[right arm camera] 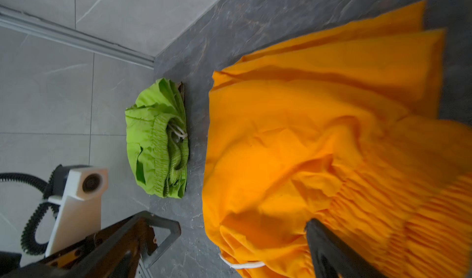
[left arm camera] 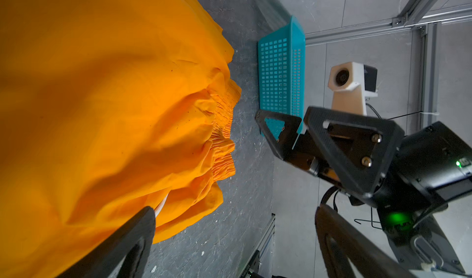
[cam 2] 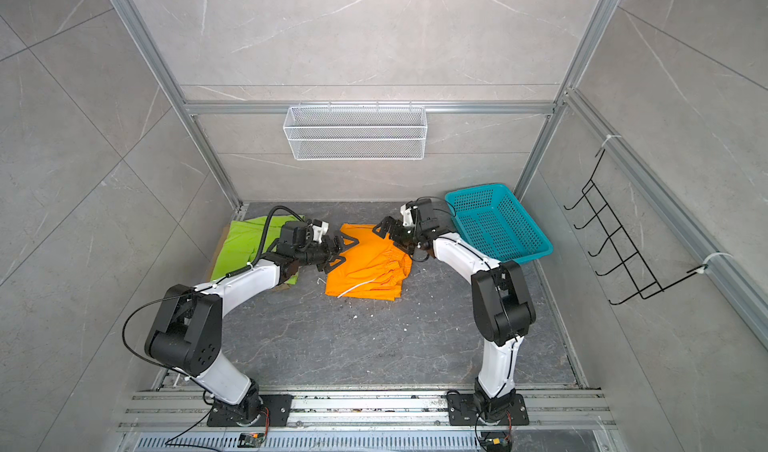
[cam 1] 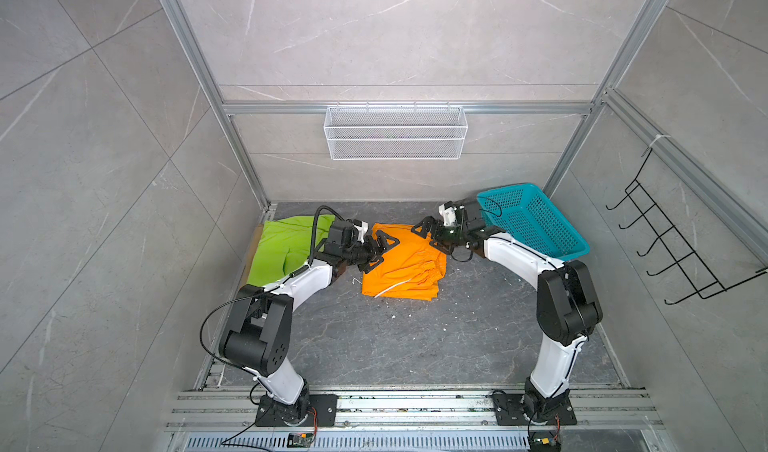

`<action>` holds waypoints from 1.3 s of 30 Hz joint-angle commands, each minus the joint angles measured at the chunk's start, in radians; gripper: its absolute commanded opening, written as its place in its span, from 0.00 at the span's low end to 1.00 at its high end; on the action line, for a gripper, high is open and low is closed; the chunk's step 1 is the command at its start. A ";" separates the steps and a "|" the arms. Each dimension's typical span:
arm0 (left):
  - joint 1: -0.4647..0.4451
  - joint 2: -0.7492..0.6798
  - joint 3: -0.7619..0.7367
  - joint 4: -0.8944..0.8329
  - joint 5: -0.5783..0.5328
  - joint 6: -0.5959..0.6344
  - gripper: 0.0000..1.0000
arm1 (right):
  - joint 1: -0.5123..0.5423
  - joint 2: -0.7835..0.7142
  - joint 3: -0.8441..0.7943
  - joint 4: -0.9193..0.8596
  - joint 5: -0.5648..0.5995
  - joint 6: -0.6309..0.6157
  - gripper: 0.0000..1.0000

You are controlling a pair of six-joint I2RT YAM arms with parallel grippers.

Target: Fold and stack the shorts

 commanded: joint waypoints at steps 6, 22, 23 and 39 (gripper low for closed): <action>0.029 0.117 -0.111 -0.032 0.007 0.043 1.00 | 0.006 0.103 -0.153 0.071 -0.007 -0.002 1.00; 0.099 0.044 0.287 -0.653 -0.212 0.514 1.00 | -0.055 -0.136 -0.045 -0.242 0.057 -0.190 1.00; 0.123 0.068 0.314 -0.667 -0.189 0.520 1.00 | -0.061 -0.142 -0.044 -0.262 0.068 -0.202 1.00; 0.134 0.395 0.529 -0.817 -0.027 0.601 0.95 | -0.131 -0.231 -0.201 -0.268 0.075 -0.236 1.00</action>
